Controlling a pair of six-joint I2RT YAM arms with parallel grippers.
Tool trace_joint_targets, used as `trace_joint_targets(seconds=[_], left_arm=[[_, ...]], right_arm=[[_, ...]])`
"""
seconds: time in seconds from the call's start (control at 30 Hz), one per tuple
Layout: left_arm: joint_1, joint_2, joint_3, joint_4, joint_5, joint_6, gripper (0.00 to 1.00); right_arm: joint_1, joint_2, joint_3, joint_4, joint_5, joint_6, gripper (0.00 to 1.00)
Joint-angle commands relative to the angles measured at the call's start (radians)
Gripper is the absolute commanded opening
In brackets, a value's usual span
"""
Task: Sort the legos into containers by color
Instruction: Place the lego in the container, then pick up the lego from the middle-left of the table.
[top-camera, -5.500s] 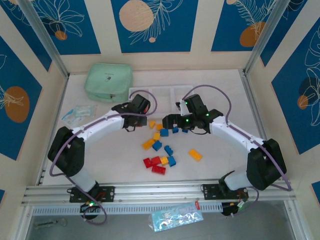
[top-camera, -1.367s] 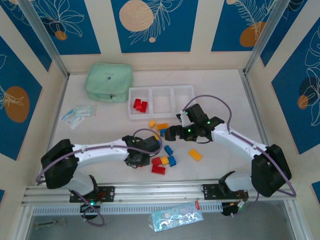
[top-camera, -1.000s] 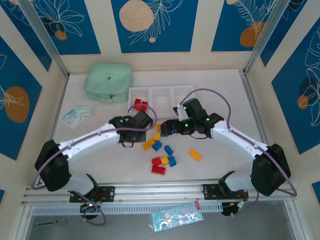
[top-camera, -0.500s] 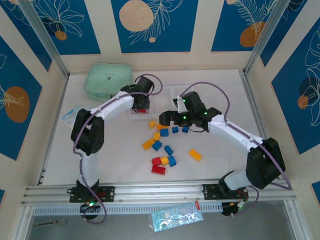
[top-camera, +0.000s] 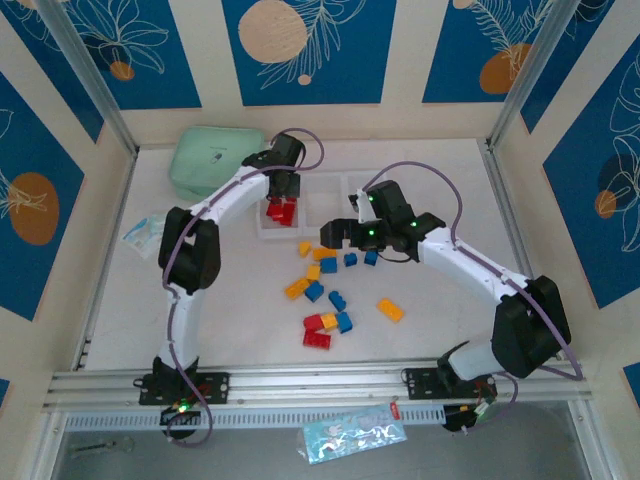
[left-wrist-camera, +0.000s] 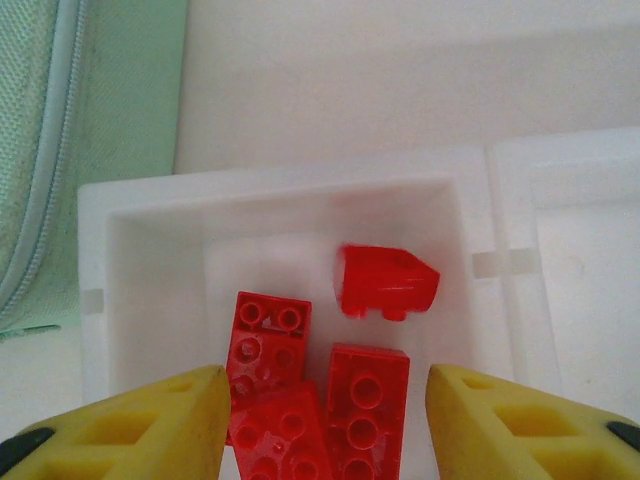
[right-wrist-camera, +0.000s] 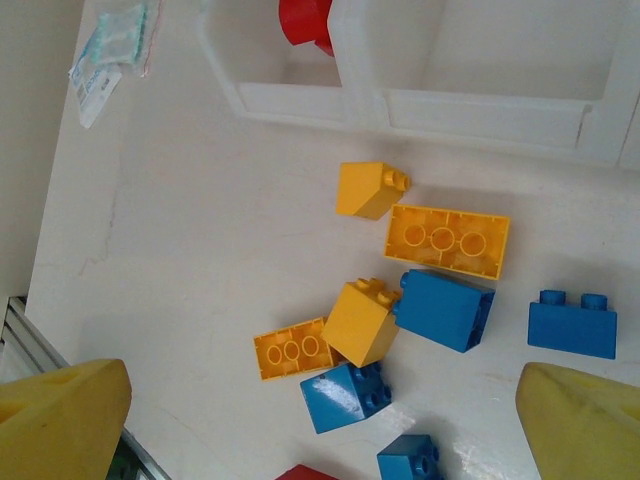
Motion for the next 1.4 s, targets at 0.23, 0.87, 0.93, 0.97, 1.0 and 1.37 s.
trace_joint_targets(seconds=[0.23, 0.87, 0.93, 0.97, 1.0, 1.37], left_arm=[[-0.033, -0.385, -0.354, 0.049, 0.214, -0.036, 0.56], [-0.404, -0.865, -1.026, 0.097, 0.411, -0.214, 0.64], [-0.434, -0.878, -1.065, 0.128, 0.409, -0.203, 0.66], [-0.45, -0.88, -1.076, 0.142, 0.403, -0.189, 0.67], [-0.468, -0.879, -1.09, 0.167, 0.395, -0.176, 0.68], [-0.579, -0.686, -1.056, 0.252, 0.286, -0.028, 0.75]], right_arm=[[0.007, -0.075, -0.009, -0.119, -0.016, -0.045, 0.99], [0.041, -0.198, -0.182, -0.245, -0.074, 0.013, 0.99], [0.039, -0.2, -0.195, -0.233, -0.069, 0.022, 0.99], [0.037, -0.201, -0.2, -0.227, -0.073, 0.027, 0.99], [0.035, -0.205, -0.203, -0.221, -0.078, 0.031, 0.99], [0.026, -0.248, -0.203, -0.226, -0.054, 0.038, 0.99]])
